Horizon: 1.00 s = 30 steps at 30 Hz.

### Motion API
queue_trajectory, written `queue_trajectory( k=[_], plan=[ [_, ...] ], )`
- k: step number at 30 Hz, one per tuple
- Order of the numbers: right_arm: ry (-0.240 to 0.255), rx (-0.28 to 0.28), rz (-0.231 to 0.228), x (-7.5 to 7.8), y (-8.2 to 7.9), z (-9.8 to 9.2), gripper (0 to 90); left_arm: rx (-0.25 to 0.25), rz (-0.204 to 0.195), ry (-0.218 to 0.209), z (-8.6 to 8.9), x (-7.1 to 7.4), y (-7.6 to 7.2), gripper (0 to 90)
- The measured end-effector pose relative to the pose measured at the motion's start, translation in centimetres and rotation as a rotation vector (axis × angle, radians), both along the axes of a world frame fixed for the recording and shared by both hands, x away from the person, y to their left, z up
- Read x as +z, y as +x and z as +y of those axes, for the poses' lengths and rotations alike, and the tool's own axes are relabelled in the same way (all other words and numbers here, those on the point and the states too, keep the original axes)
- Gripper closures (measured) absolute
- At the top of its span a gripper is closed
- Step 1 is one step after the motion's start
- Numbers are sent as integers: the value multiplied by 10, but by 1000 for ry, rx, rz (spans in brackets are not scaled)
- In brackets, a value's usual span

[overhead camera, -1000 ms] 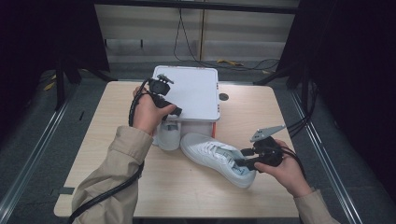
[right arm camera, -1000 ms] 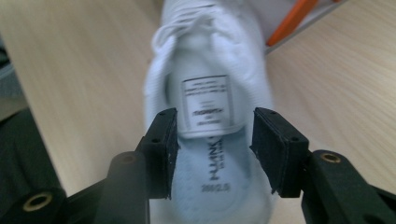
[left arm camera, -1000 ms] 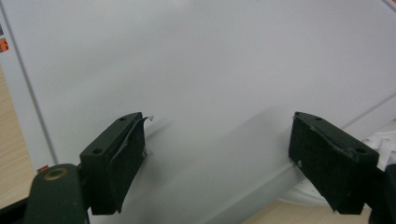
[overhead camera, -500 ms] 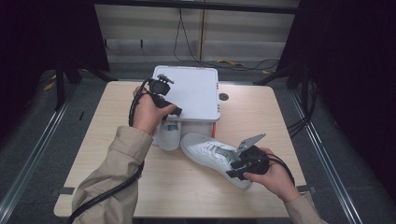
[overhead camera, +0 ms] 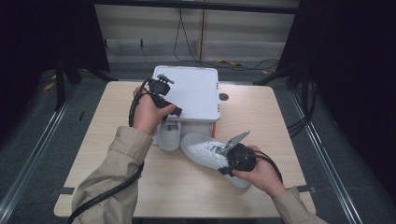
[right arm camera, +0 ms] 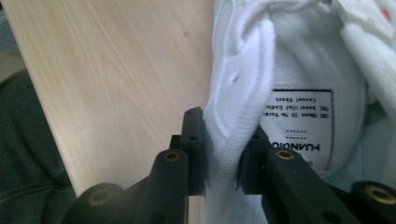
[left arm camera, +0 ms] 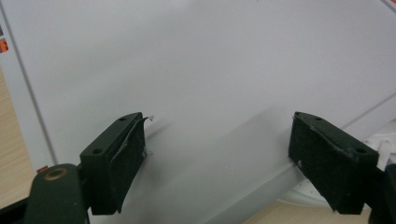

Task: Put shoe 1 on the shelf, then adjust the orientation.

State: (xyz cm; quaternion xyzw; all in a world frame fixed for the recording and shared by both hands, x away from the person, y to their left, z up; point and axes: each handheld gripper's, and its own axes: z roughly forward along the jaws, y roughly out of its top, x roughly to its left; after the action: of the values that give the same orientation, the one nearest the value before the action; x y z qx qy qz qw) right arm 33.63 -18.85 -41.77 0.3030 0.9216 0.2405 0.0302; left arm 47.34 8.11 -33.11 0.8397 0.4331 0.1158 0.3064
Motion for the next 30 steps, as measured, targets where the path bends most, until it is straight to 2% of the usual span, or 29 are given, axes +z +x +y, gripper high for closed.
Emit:
queue_trajectory(
  k=[1, 3, 5, 8, 12, 13, 15, 16, 20, 22, 25, 27, 30],
  plan=[
    [12, -12, 26, -1, 1, 1, 784, 0, 1, -2, 0, 0, 0, 186],
    [1, -11, 26, 0, 0, 4, 799, 0, 1, -3, 0, 0, 0, 186],
    [5, -36, 30, 1, 0, 3, 806, 1, 3, 3, 0, 0, 0, 186],
    [86, -105, 33, 5, 0, -2, 822, 7, 0, -4, -1, 0, 0, 186],
    [142, -165, -8, 17, 1, -4, 827, 9, 2, -7, -2, 0, -1, 188],
    [148, -168, -4, 19, 1, -2, 828, 6, 1, -6, -2, 0, 0, 191],
    [142, -182, -20, 21, 2, 1, 828, 4, 2, -5, -2, 0, 0, 193],
    [140, -184, -13, 22, 2, 3, 828, 3, 3, -4, -2, 0, 0, 193],
    [160, -202, -45, 23, 3, 12, 827, 1, -2, -9, -2, 0, 0, 193],
    [146, -205, -49, 24, 3, 20, 826, 3, -5, -5, -3, 0, -1, 194],
    [117, -199, -45, 22, 4, 34, 820, -2, -3, -2, -4, 0, -1, 194],
    [104, -197, -66, 21, 5, 41, 814, -1, -3, -3, -4, 0, -1, 196],
    [113, -223, -60, 12, 14, 50, 809, 0, -6, -6, -5, -1, -2, 199]
  ],
)
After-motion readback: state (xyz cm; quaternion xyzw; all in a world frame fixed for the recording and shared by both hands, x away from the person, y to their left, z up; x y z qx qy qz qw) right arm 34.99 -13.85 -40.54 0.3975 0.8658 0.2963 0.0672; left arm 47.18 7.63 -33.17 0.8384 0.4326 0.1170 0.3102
